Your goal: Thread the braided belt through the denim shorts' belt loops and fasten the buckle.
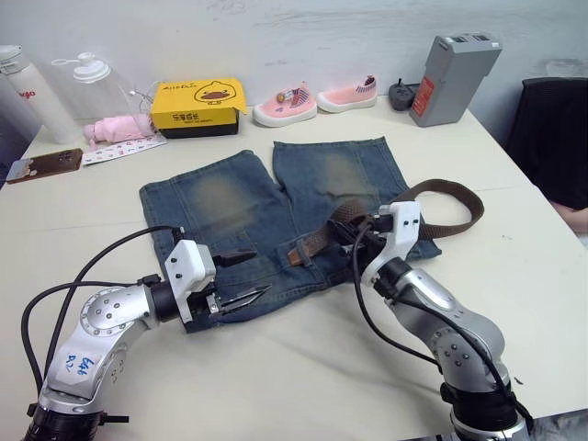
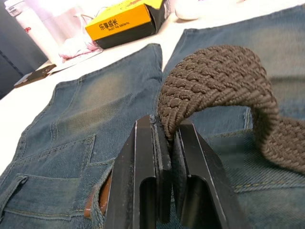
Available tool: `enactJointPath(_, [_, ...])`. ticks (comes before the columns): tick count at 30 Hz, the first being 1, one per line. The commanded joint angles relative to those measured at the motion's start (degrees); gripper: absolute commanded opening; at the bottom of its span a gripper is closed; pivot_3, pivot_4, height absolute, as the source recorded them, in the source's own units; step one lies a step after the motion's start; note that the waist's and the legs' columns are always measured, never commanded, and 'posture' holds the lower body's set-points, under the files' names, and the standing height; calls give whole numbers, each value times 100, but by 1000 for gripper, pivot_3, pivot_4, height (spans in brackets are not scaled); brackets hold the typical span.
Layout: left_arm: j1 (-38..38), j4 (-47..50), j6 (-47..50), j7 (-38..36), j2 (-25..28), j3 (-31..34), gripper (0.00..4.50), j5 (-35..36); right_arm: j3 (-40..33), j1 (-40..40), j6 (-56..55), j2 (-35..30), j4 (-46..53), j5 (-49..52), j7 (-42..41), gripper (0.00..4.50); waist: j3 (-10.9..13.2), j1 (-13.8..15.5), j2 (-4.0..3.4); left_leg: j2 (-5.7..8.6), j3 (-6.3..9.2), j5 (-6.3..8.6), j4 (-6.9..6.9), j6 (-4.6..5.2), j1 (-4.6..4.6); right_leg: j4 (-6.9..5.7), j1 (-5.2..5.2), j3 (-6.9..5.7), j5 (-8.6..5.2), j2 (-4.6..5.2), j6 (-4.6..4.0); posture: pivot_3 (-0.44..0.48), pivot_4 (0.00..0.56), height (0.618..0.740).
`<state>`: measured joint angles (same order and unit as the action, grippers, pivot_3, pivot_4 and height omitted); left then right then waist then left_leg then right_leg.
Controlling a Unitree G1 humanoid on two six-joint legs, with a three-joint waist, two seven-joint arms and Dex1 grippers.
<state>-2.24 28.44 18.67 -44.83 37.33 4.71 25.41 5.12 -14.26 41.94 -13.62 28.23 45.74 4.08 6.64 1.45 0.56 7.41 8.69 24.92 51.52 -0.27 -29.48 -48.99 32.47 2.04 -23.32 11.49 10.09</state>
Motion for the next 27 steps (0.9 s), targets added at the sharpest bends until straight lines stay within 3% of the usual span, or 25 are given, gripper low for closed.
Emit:
enactJointPath(1, [-40, -123, -915, -187, 186, -217, 3361, -746, 58, -48, 454, 229, -11, 256, -4, 0, 0, 0, 0, 0, -1, 0, 0, 0, 0, 0, 0, 1, 0, 1, 0, 0, 150, 636])
enactJointPath(4, [-280, -789, -2446, -74, 311, -478, 3361, -1880, 126, -110, 944, 340, -127, 482, -120, 0, -1, 6, -1, 0, -4, 0, 1, -2, 0, -2, 0, 1, -1, 2, -2, 0, 150, 636])
enactJointPath(9, [-651, -1644, -4117, 33, 405, -762, 3361, -2827, 18, -163, 1195, 398, -231, 402, -151, 0, -9, 11, 10, 2, -3, 1, 3, 0, 1, -3, 0, -4, -1, 2, -3, 0, 150, 636])
enactJointPath(14, [-920, -2219, -5204, 262, 311, -977, 3361, -3334, -46, -168, 1325, 508, -209, 330, -155, 0, -10, 0, 11, 1, -2, 1, -2, -1, 2, -5, 3, -8, -1, 1, -1, 0, 150, 636])
enactJointPath(20, [-1278, -2537, -5701, 593, 101, -1162, 3361, -3716, -100, -128, 1407, 587, -138, 284, -152, 0, -15, -7, 20, 2, -1, 0, -2, -3, 7, -5, 0, -11, 1, 0, 2, 0, 150, 636])
enactJointPath(23, [-1344, -2654, -5729, 606, 127, -1276, 2652, -3841, -120, -123, 1434, 602, -115, 253, -164, 0, -16, -11, 20, 3, -3, -1, -7, -4, 11, -6, 0, -13, 1, 0, 2, 0, 150, 636])
enactJointPath(27, [-1359, -2728, -5779, 642, 131, -1334, 839, -3910, -154, -138, 1458, 606, -106, 242, -174, 0, -16, -20, 20, 2, -3, -3, -20, -7, 17, -6, 1, -12, 1, 0, 2, 0, 150, 636])
